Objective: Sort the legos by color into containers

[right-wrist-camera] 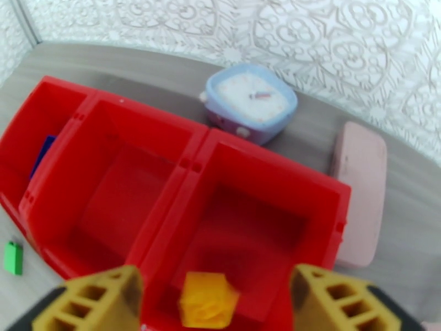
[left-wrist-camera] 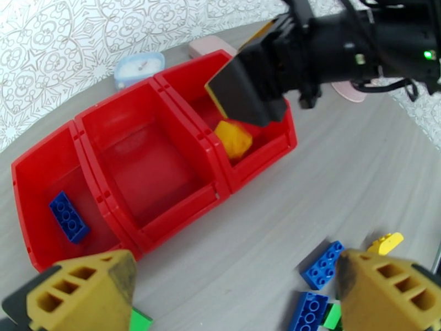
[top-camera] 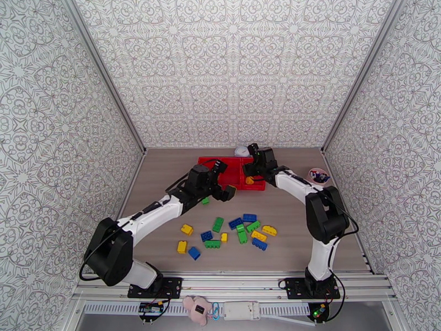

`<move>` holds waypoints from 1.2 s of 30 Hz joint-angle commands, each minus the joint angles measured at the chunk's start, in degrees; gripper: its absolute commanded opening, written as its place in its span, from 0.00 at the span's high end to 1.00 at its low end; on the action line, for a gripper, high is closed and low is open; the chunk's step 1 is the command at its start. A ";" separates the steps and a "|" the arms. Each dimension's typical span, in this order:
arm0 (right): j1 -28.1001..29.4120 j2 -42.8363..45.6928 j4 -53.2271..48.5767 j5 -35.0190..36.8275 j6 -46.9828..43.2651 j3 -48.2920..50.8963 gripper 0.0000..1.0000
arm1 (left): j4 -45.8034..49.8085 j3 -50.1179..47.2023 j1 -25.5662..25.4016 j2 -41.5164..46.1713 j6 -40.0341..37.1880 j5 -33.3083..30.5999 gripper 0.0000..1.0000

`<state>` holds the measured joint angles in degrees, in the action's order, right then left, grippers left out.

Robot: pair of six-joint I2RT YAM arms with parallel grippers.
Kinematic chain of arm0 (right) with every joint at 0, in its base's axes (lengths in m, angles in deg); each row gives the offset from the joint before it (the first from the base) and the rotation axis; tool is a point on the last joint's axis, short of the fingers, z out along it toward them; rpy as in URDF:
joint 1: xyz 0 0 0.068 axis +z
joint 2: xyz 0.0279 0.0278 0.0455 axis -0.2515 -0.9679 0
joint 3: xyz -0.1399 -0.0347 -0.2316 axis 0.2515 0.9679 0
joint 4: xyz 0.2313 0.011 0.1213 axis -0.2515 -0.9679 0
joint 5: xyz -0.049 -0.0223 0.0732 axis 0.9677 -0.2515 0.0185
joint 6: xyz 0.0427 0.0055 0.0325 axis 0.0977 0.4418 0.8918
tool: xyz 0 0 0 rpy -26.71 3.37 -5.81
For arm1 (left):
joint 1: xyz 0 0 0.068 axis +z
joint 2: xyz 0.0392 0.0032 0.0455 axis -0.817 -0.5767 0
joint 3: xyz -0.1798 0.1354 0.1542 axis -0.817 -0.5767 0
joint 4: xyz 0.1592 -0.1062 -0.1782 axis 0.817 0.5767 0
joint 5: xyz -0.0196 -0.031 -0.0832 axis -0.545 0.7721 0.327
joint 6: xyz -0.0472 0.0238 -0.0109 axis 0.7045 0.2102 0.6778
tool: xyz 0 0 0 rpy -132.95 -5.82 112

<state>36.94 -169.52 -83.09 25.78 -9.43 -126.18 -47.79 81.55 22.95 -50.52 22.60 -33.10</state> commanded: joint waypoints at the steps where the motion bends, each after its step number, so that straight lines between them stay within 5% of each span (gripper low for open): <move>1: -0.31 5.97 2.33 -4.11 -1.54 2.69 0.17 | -1.34 -1.50 1.51 1.18 4.31 -4.78 0.00; 10: 0.51 13.81 6.22 -15.67 -3.04 10.15 0.09 | 10.27 -0.04 4.88 0.70 20.78 -24.15 0.01; 20: 2.67 14.01 6.93 -19.73 -3.63 10.99 0.08 | 23.06 7.05 7.58 -8.65 31.12 -26.23 0.01; 36: 2.76 12.49 5.97 -19.99 -2.89 11.01 0.07 | 24.06 10.38 5.34 -19.73 35.61 -25.05 0.10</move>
<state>39.56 -156.10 -76.93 6.65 -12.42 -115.84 -24.93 89.90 28.67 -68.62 57.01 -57.78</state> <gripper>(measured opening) 0.928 0.907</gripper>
